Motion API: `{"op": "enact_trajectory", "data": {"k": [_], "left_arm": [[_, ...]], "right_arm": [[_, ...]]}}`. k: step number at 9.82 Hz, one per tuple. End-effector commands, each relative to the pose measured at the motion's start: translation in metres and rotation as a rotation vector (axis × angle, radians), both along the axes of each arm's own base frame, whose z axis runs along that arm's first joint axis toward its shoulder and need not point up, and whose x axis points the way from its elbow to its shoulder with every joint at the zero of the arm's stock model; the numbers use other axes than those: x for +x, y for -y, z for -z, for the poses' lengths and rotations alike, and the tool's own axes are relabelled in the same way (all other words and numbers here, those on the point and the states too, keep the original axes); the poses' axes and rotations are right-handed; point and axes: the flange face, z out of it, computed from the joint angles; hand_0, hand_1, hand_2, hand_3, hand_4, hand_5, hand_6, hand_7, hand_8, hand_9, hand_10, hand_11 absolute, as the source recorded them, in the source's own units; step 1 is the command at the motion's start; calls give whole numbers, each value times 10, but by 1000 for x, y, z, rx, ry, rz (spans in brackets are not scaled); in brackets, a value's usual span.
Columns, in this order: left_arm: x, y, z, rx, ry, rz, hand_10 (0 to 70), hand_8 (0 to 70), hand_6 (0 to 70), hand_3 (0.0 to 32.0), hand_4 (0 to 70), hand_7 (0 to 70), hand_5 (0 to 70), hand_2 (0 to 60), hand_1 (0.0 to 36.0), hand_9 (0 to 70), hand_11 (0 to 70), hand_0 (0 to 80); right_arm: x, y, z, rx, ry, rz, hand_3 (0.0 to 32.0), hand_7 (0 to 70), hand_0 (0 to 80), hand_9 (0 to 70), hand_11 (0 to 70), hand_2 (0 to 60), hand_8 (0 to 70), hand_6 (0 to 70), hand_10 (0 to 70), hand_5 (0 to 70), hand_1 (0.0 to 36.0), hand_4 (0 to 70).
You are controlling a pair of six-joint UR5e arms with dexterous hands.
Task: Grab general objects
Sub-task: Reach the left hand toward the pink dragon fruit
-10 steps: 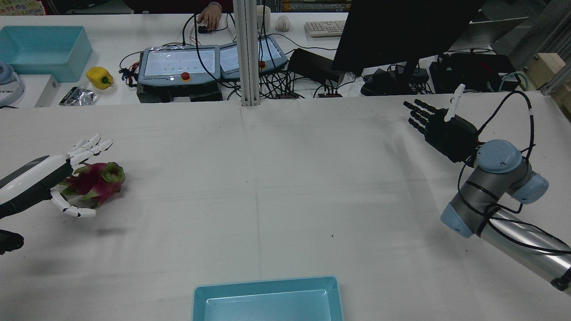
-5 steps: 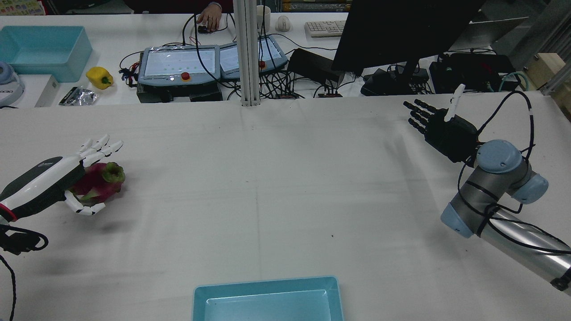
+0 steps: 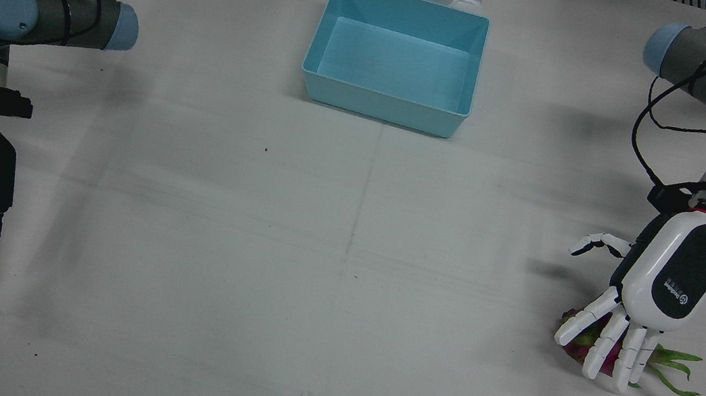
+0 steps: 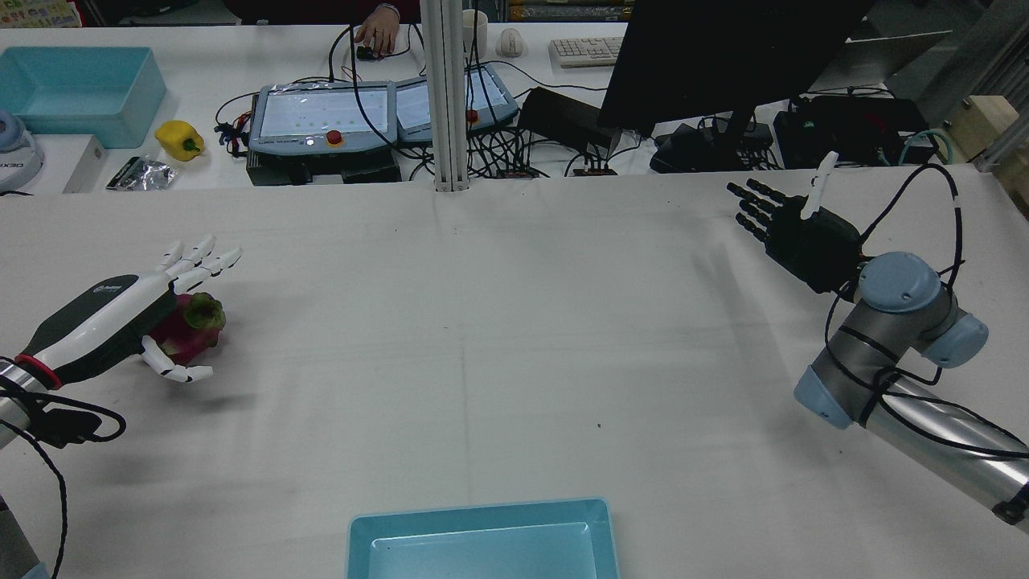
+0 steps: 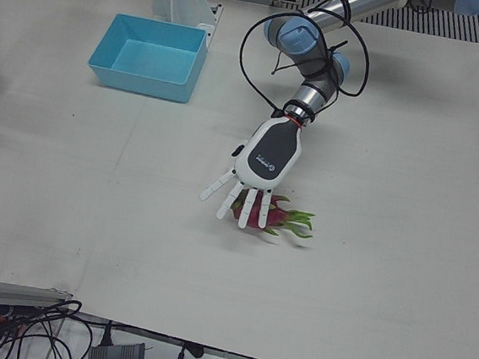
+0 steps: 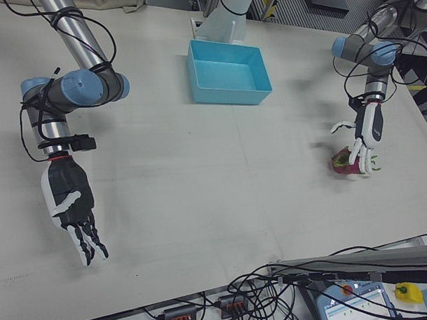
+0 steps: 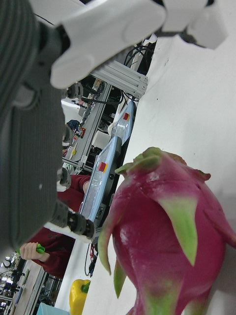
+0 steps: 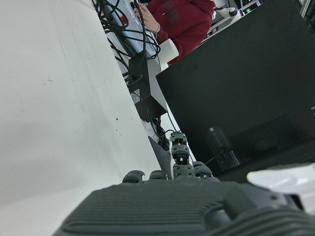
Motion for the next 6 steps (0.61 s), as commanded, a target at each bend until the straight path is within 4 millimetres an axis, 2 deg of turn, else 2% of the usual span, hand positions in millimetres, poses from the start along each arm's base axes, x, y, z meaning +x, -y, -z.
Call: {"op": "enact_trajectory", "data": {"k": [1,2,3,5,6], "left_arm": [[9,9,-4,-28,44,6,0,0,0,320,0,0,0,382,260,0,0,502],[14,16,-5,-52,68,26,0,0,0,320,0,0,0,295,236,0,0,498],[14,16,-6,-59,76,34,0,0,0,320,0,0,0,250,223,0,0,497],[13,17,-9,-65,84,40,0,0,0,320,0,0,0,235,230,0,0,508],[15,18,-14,-73,92,43,0,0,0,320,0,0,0,247,240,0,0,513]], "right_arm": [[0,0,0,0,0,0,0,0,0,0,0,0,0,0,0,0,0,0],[0,0,0,0,0,0,0,0,0,0,0,0,0,0,0,0,0,0],[0,0,0,0,0,0,0,0,0,0,0,0,0,0,0,0,0,0],[0,0,0,0,0,0,0,0,0,0,0,0,0,0,0,0,0,0],[0,0,0,0,0,0,0,0,0,0,0,0,0,0,0,0,0,0]]}}
